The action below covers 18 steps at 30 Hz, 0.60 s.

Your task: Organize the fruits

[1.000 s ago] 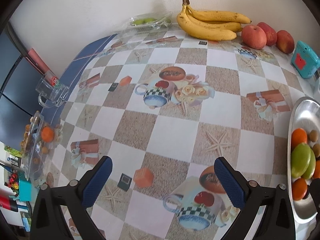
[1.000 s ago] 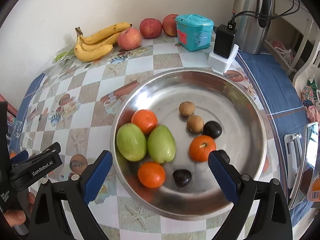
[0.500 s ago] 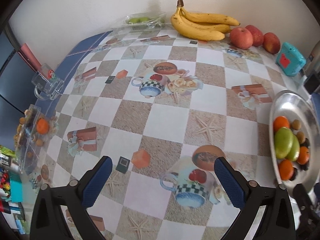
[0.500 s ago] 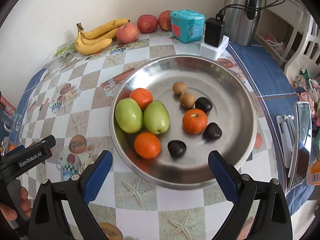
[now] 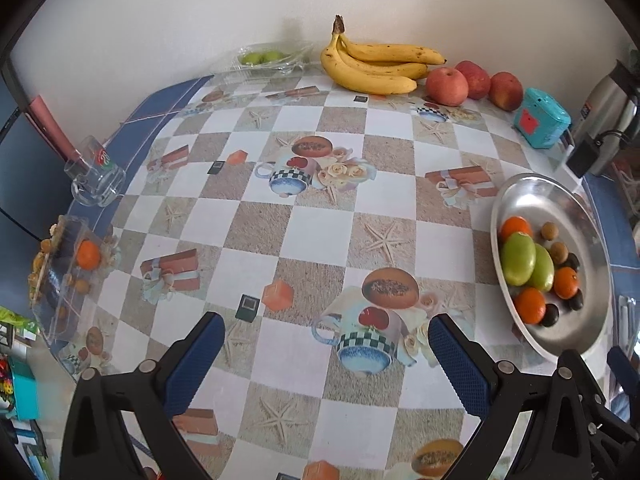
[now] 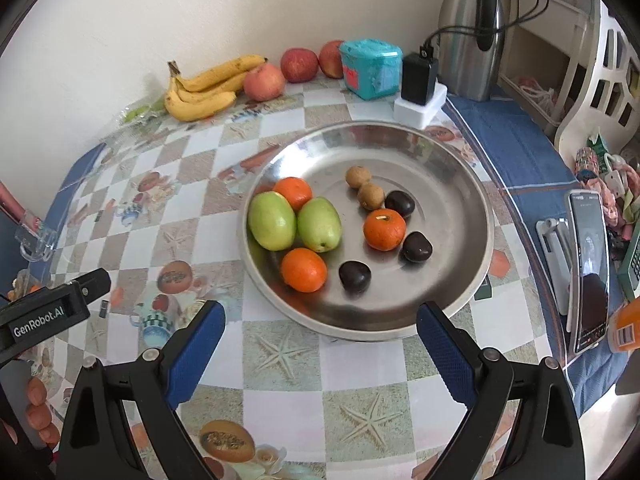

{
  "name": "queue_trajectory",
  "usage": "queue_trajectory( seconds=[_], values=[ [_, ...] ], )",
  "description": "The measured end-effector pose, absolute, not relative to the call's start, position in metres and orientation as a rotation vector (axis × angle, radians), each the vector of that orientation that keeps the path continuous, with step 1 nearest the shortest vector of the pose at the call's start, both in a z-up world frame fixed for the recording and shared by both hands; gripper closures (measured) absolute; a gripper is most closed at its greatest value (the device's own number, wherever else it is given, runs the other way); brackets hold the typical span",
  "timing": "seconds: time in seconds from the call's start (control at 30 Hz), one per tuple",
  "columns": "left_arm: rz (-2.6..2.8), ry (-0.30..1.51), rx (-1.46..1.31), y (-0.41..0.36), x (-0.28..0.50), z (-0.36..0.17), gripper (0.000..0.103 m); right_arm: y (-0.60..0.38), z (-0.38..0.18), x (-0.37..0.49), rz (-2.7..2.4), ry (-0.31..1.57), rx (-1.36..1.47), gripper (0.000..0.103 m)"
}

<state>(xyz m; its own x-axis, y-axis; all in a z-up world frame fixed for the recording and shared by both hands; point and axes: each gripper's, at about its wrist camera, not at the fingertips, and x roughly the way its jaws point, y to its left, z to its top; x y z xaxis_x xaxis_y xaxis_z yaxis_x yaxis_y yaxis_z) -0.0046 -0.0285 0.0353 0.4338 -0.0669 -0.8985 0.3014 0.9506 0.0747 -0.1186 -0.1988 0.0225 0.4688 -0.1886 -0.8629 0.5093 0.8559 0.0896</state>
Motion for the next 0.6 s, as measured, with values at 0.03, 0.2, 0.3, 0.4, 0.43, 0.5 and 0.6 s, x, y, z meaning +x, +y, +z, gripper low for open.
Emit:
queue_trajectory(
  seconds=[0.03,0.2,0.3,0.4,0.43,0.5,0.6],
  values=[
    [-0.234,1.107,0.237,-0.027,-0.005,0.035,0.0,-0.196,0.025,-0.119,-0.438,0.99,0.35,0.006],
    [-0.236,1.12,0.217,-0.016,-0.011,0.037,0.0,-0.185,0.029,-0.121,-0.424,0.991,0.313,0.006],
    [-0.23,1.125,0.209,-0.009,-0.013,0.038,0.0,-0.182,0.028,-0.119,-0.418,0.999,0.302,0.006],
    [-0.23,1.138,0.2,-0.005,-0.012,0.035,0.0,-0.182,0.027,-0.12,-0.423,1.003,0.304,0.006],
    [-0.229,1.143,0.202,-0.005,-0.012,0.033,0.0,-0.183,0.027,-0.12,-0.424,1.003,0.309,0.006],
    [-0.229,1.155,0.209,-0.007,-0.011,0.03,0.0,-0.185,0.027,-0.122,-0.43,1.001,0.319,0.006],
    [-0.237,1.168,0.212,-0.009,-0.011,0.027,0.0,-0.19,0.026,-0.123,-0.442,1.002,0.343,0.006]
  ],
)
